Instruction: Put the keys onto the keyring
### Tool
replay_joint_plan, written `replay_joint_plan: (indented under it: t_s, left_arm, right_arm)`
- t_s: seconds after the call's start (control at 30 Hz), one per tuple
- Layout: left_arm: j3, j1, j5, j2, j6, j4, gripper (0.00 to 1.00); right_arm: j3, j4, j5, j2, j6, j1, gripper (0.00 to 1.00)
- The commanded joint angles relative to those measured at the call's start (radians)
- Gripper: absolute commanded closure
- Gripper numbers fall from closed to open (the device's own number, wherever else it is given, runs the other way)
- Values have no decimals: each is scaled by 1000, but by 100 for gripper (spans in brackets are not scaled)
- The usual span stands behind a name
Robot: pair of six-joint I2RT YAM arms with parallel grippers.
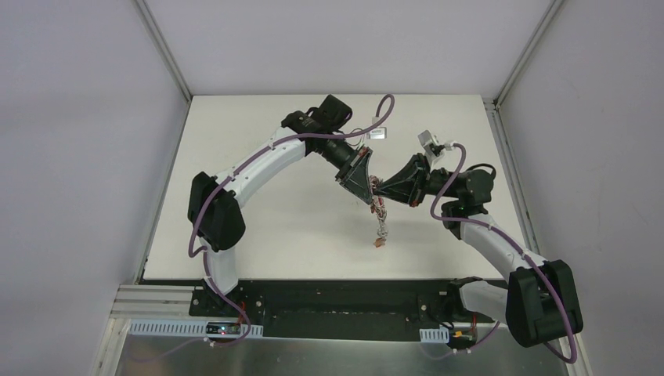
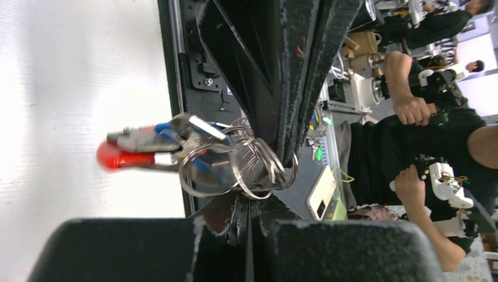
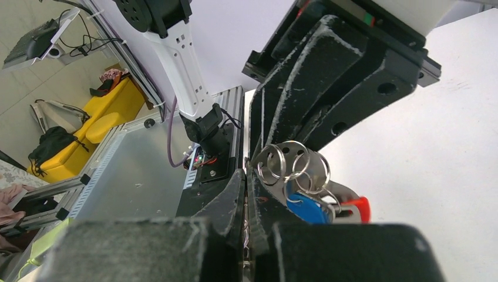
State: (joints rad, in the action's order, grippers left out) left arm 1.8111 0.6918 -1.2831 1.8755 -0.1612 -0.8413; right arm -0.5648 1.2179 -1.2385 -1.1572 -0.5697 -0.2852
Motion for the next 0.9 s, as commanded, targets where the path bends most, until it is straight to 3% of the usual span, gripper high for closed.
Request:
replay_joint_plan:
  t_s: [0.0, 0.17, 0.5, 0.7, 0.87]
  left_arm:
    - [-48, 11, -64, -33, 140, 229, 100]
    - [-113, 10, -72, -60, 315, 429, 100]
    - [-126, 1, -66, -99, 319, 434, 100]
    - [-112, -15, -33, -114, 215, 308, 100]
    - [-45, -15, 15, -115, -5, 69, 93]
  right_arm:
    - [0, 122, 45, 19, -20, -5, 100]
    - [3, 134, 48, 17, -21, -6, 100]
    - [0, 91, 44, 25, 12, 2, 100]
    - [-4, 80, 41, 28, 13, 13, 100]
    - [-7, 69, 33, 27, 19, 18, 100]
